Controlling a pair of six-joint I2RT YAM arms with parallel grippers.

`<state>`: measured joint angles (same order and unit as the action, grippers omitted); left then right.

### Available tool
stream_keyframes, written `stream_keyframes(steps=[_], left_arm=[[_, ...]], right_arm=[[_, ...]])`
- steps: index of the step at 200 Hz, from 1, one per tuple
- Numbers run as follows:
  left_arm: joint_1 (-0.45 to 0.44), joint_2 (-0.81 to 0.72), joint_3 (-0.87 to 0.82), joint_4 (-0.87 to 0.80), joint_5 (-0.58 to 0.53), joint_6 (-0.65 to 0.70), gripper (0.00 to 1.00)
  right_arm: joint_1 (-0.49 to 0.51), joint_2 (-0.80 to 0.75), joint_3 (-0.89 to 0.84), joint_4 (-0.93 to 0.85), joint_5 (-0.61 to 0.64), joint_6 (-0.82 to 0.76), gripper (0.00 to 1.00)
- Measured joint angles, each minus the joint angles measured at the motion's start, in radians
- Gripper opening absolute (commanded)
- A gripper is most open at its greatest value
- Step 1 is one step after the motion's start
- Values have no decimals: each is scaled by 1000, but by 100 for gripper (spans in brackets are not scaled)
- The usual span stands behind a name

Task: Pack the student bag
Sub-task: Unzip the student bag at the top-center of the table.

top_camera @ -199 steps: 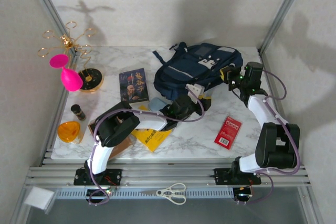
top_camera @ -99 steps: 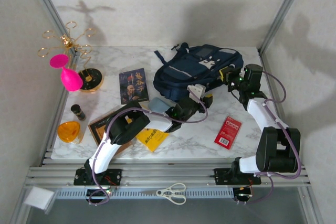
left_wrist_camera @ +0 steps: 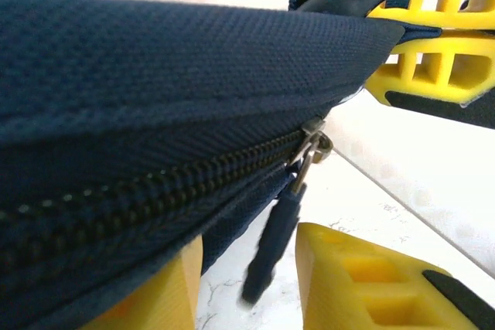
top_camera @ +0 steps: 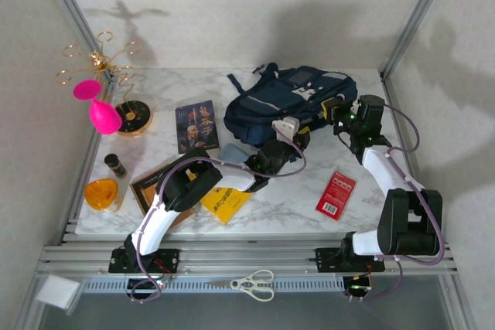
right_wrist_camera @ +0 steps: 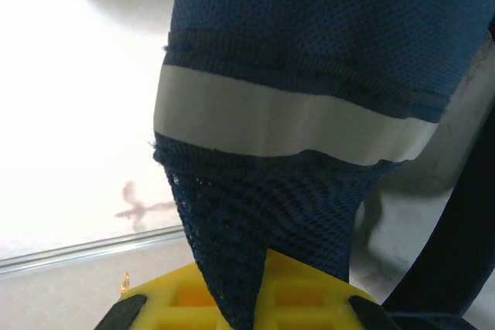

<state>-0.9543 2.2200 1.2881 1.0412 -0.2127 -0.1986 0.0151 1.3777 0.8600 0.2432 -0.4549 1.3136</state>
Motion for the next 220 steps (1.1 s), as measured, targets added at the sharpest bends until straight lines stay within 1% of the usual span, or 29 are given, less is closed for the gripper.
stream_keyframes(steps=[34,61,84,129,176,220], left_arm=[[3,1,41,-6,5,-6,24],[5,2,74,-23,9,-11,13],[8,2,90,-43,4,-30,0],[8,2,82,-53,6,-50,0],[8,-2,19,-46,38,-72,0],[8,-40,-42,-58,48,-94,0]], right_arm=[[1,0,0,2,10,0,0],[3,0,-6,8,12,0,0],[3,0,-13,10,16,0,0],[3,0,-14,6,17,-8,0],[5,6,-14,-26,16,-19,0],[-3,31,-9,-32,14,-26,0]])
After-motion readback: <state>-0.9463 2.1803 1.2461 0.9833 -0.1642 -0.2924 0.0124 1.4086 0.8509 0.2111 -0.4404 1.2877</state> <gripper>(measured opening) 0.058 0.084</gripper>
